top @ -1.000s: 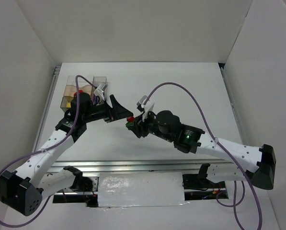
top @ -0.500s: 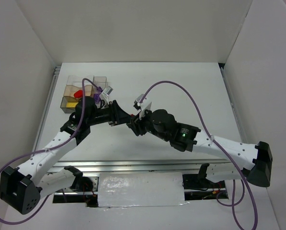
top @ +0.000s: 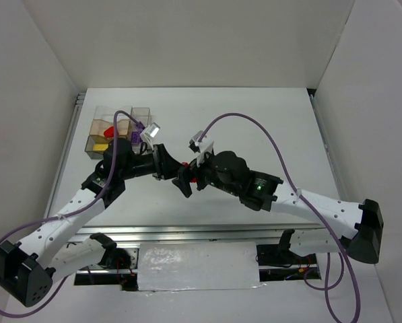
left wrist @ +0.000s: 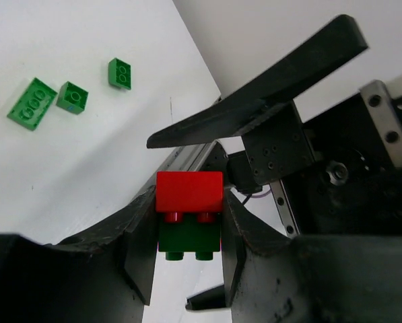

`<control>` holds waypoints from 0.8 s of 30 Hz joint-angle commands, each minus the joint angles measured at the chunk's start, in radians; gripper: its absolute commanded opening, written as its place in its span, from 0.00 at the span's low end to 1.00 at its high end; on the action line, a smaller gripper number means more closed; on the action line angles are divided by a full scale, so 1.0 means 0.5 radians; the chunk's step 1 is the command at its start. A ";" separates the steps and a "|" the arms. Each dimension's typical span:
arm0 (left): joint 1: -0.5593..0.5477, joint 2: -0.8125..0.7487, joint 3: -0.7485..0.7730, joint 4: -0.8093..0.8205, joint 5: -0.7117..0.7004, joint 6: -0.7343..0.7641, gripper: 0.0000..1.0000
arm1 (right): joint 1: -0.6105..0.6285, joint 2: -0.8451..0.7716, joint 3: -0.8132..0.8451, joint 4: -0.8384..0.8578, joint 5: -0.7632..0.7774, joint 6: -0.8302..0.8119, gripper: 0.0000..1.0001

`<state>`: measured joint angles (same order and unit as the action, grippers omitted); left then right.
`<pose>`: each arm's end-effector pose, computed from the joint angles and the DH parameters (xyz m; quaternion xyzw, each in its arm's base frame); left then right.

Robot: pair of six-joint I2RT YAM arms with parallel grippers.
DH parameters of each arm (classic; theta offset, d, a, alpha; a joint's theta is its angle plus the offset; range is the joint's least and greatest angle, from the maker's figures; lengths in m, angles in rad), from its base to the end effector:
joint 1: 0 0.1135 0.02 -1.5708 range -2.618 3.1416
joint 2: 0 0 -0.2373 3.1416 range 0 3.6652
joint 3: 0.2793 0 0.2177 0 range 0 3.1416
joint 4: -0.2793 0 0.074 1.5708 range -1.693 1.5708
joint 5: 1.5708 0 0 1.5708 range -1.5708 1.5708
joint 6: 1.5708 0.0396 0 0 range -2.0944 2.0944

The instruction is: Sort the legos into containers by color

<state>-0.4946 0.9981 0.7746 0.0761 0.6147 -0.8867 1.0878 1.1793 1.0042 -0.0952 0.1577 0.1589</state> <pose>0.1775 -0.1217 0.3095 0.0532 0.7464 -0.5732 0.3339 0.1239 0.2229 0.3253 -0.3128 0.7308 0.3014 0.5266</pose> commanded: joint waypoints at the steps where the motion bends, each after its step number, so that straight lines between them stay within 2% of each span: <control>1: -0.011 -0.085 0.110 -0.041 -0.097 0.181 0.00 | -0.065 -0.097 0.026 -0.055 -0.174 0.047 1.00; 5: -0.011 -0.088 0.117 -0.054 -0.104 0.276 0.00 | -0.190 -0.336 -0.088 -0.095 -0.566 0.047 1.00; 8: -0.005 -0.073 0.098 0.059 0.086 0.377 0.00 | -0.346 -0.496 -0.210 -0.071 -0.925 0.050 1.00; 9: -0.008 -0.073 0.080 0.157 0.214 0.399 0.00 | -0.402 -0.548 -0.229 -0.055 -1.187 0.053 1.00; 12: -0.008 -0.115 0.000 0.347 0.448 0.408 0.00 | -0.565 -0.591 -0.266 -0.055 -1.474 0.063 1.00; 13: -0.008 -0.152 -0.024 0.509 0.506 0.390 0.00 | -0.595 -0.595 -0.278 -0.046 -1.530 0.069 0.99; 16: -0.008 -0.226 -0.095 0.694 0.645 0.310 0.00 | -0.654 -0.555 -0.281 -0.034 -1.552 0.109 0.96; 20: -0.020 -0.248 -0.098 0.762 0.749 0.289 0.00 | -0.654 -0.438 -0.247 0.125 -1.745 0.173 0.92; 24: -0.032 -0.238 -0.107 0.747 0.734 0.298 0.00 | -0.657 -0.377 -0.229 0.321 -1.926 0.274 0.90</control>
<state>-0.5022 0.8871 0.7212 0.3676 0.9314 -0.7395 0.7631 0.9813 0.8738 -0.0772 -0.6800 0.2466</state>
